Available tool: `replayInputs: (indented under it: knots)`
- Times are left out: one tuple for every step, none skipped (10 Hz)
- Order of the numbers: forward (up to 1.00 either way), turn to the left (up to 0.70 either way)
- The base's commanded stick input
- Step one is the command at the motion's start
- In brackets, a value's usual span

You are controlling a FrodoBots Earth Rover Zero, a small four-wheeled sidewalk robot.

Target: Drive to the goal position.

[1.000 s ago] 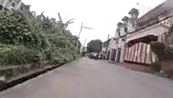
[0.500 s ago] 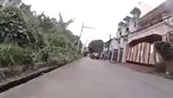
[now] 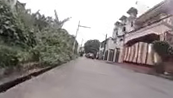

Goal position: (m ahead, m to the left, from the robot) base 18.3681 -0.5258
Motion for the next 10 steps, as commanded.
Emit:
replayInputs:
  knots:
    - [0.70, -0.02]
    - [0.70, -0.02]
    - [0.70, -0.02]
    - [0.70, -0.02]
    - [0.70, -0.02]
    - [0.70, -0.02]
    - [0.70, -0.02]
    - [0.70, -0.02]
    - [0.70, -0.02]
    - [0.70, -0.02]
